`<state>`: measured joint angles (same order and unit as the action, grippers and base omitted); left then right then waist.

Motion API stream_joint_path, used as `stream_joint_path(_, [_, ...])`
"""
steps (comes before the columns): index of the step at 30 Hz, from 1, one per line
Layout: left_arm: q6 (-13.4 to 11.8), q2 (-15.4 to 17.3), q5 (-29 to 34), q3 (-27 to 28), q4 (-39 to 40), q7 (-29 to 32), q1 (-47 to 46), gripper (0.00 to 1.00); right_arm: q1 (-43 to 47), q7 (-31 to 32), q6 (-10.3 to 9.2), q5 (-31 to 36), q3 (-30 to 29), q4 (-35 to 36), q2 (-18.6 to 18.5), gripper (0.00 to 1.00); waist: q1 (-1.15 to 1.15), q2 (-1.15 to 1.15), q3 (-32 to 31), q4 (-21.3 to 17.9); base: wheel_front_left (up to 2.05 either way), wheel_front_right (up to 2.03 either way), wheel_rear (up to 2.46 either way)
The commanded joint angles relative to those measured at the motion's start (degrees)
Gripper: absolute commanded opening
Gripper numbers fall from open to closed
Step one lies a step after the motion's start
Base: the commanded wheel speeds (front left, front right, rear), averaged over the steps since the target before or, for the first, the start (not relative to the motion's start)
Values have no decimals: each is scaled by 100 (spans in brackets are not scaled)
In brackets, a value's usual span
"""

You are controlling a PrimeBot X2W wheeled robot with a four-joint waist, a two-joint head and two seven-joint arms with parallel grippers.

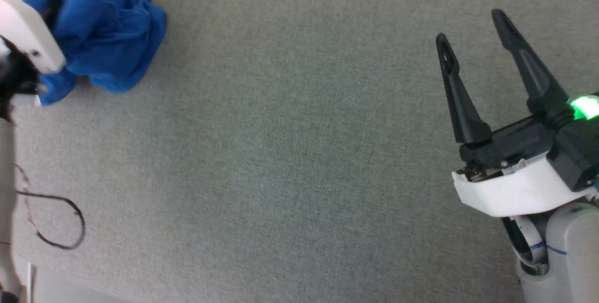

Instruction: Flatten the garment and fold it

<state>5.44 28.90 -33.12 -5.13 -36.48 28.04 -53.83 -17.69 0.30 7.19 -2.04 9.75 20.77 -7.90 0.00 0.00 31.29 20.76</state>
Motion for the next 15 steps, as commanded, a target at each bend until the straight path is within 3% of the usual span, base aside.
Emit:
stream_joint_path(1, [-20, 55, 44, 28, 81, -41, -140, 0, 64, -66, 30, -37, -19, -42, 29, 100, 0, 0, -506, -202, 0, 0, 0])
stream_joint_path(6, [-75, 213, 57, 104, 648, -110, -377, 0, 237, -406, 30, -95, -156, -366, 246, 100, 0, 0, -1068, -412, 0, 0, 0])
stream_joint_path(15, [-146, 13, -187, 37, 1482, 298, -923, 0, 556, -869, 30, -234, -380, -872, 470, 100, 0, 0, -1937, -913, 0, 0, 0])
